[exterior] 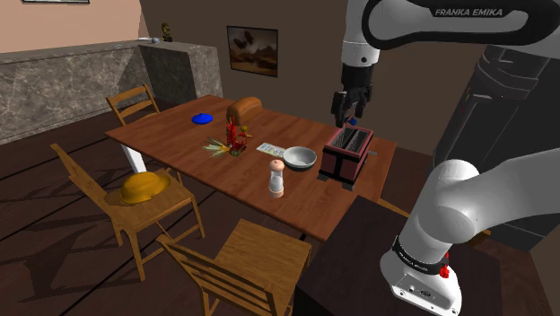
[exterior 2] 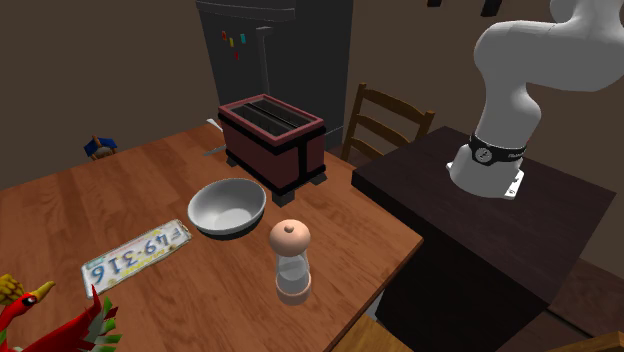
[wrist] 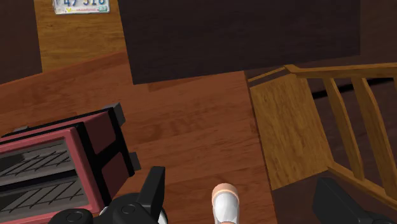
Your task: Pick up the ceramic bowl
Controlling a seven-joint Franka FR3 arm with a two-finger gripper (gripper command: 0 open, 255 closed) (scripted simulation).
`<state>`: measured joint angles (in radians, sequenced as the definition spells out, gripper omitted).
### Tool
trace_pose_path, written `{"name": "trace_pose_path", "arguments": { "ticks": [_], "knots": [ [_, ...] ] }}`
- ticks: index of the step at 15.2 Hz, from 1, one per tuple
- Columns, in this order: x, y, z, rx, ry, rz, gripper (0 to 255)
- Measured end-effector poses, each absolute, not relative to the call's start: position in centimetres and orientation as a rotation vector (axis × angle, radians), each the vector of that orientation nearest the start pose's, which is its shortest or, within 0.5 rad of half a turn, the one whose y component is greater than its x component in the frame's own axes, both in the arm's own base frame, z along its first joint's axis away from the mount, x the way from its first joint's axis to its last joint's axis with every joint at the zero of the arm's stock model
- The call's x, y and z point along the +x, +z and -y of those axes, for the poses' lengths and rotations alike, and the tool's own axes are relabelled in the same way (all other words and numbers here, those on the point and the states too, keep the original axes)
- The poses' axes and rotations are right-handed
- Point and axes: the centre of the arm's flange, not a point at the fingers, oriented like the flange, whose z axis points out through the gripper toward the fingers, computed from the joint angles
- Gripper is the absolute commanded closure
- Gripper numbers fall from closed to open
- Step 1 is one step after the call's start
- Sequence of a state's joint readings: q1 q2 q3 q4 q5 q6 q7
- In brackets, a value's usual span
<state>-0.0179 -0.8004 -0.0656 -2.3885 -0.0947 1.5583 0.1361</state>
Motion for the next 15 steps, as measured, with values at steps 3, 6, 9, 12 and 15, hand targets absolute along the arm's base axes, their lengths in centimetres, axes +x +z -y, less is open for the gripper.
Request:
{"name": "trace_pose_path", "arguments": {
  "ticks": [3, 6, 9, 12, 15],
  "knots": [
    [30.9, 56.6, 4.6, -3.182, 0.049, -0.308, 0],
    [32.9, 53.7, 5.4, -3.199, 0.054, -0.289, 0],
    [35.2, 51.0, 6.4, -3.218, 0.058, -0.267, 0],
    [37.6, 48.1, 7.6, -3.237, 0.062, -0.245, 0],
    [40.0, 45.2, 8.9, -3.256, 0.064, -0.222, 0]
  ]
}}
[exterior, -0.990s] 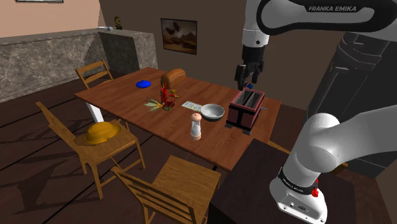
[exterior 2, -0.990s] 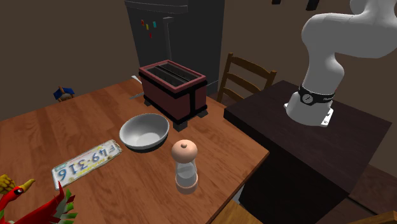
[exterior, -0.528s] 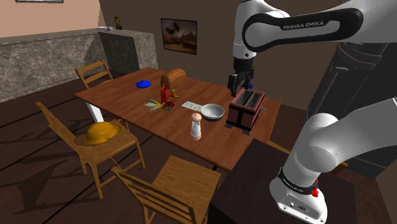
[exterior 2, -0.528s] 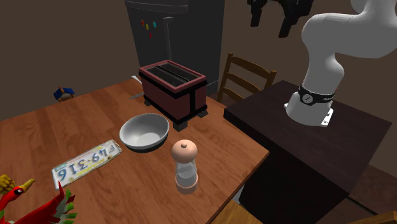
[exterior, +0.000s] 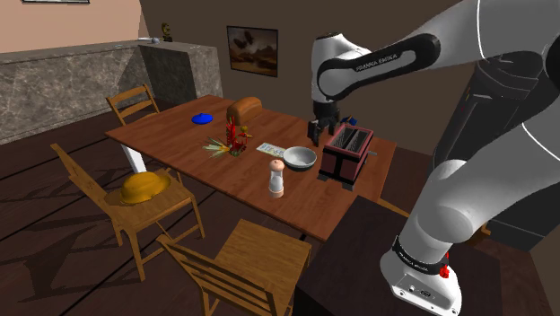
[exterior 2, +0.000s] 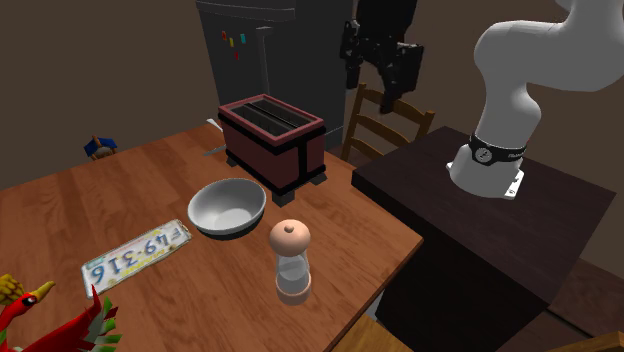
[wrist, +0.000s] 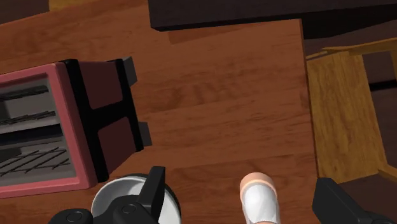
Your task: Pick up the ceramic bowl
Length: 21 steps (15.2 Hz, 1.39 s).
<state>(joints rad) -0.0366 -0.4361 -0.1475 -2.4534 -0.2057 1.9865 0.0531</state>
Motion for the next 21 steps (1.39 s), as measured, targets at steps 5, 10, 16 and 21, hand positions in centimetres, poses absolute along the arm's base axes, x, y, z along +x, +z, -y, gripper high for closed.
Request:
{"name": "trace_pose_path", "arguments": {
  "ticks": [5, 10, 16, 21],
  "knots": [
    [44.1, 40.1, 10.5, -3.286, 0.070, -0.184, 0],
    [47.7, 35.3, 12.2, -3.316, 0.076, -0.145, 0],
    [52.6, 29.9, 14.7, -3.352, 0.081, -0.097, 0],
    [56.8, 24.8, 16.7, -3.381, 0.089, -0.056, 0]
  ]
}}
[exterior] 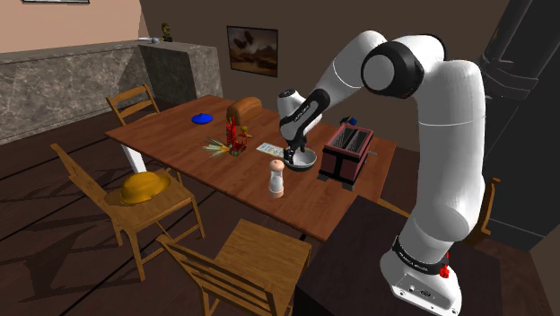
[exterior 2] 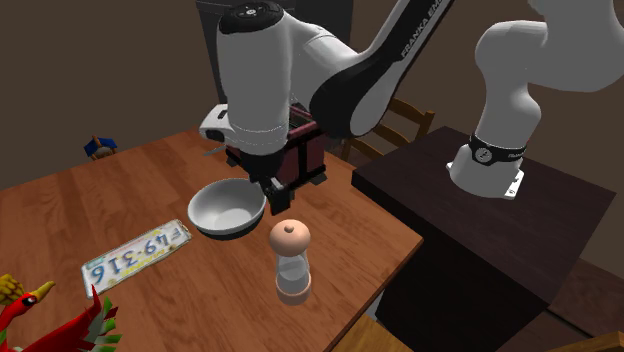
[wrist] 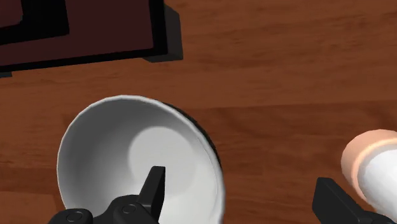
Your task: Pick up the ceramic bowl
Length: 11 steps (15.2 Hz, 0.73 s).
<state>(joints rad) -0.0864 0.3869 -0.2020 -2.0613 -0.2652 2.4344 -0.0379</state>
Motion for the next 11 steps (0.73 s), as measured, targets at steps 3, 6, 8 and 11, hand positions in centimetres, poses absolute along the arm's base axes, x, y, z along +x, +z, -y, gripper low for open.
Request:
{"name": "trace_pose_path", "arguments": {
  "ticks": [3, 6, 8, 11],
  "knots": [
    [58.9, 21.7, 18.1, -3.399, 0.092, -0.030, 0],
    [61.1, 19.0, 18.6, -3.413, 0.096, -0.009, 0],
    [61.3, 17.8, 18.9, -3.415, 0.096, -0.005, 0],
    [61.4, 16.3, 19.1, -3.416, 0.096, -0.004, 0]
  ]
}}
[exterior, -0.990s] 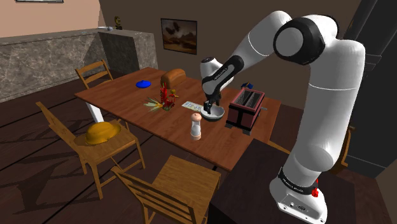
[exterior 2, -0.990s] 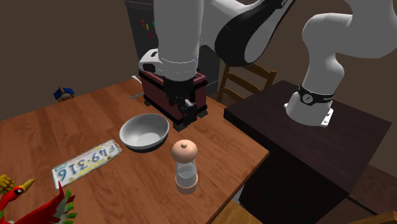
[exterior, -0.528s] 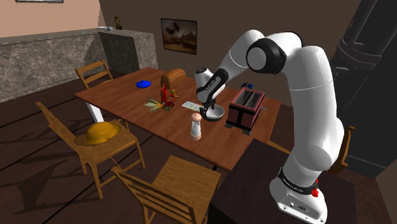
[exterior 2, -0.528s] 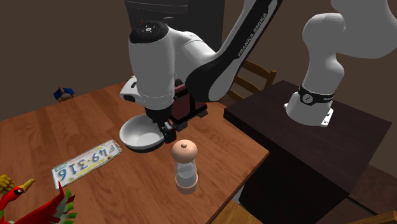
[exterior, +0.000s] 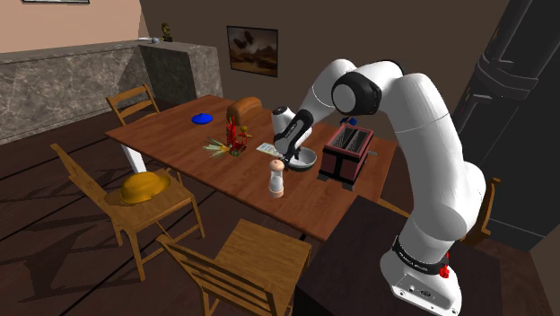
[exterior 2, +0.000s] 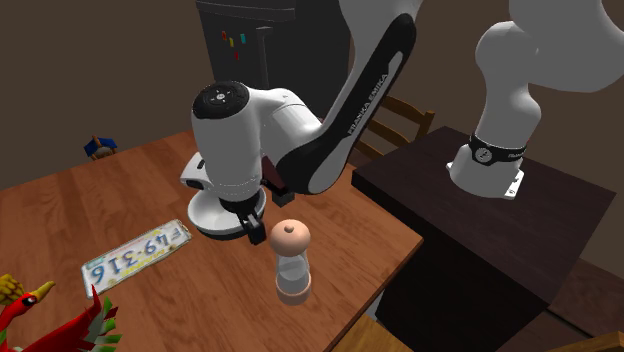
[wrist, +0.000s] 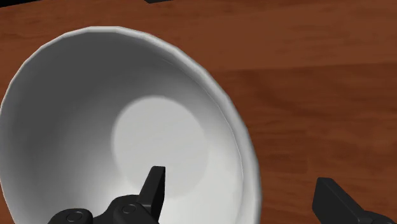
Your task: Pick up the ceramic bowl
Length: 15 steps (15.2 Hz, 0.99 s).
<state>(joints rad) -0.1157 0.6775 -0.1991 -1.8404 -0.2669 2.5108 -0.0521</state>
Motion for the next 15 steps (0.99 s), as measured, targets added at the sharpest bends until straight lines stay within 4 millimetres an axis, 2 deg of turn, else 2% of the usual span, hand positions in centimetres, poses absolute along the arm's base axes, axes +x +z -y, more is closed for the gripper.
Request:
{"name": "trace_pose_path", "arguments": {
  "ticks": [3, 4, 15],
  "knots": [
    [61.46, 15.14, 19.07, -3.416, 0.096, -0.004, 0],
    [61.47, 15.04, 19.06, -3.416, 0.096, -0.004, 255],
    [61.48, 15.21, 19.07, -3.416, 0.095, -0.004, 255]
  ]
}}
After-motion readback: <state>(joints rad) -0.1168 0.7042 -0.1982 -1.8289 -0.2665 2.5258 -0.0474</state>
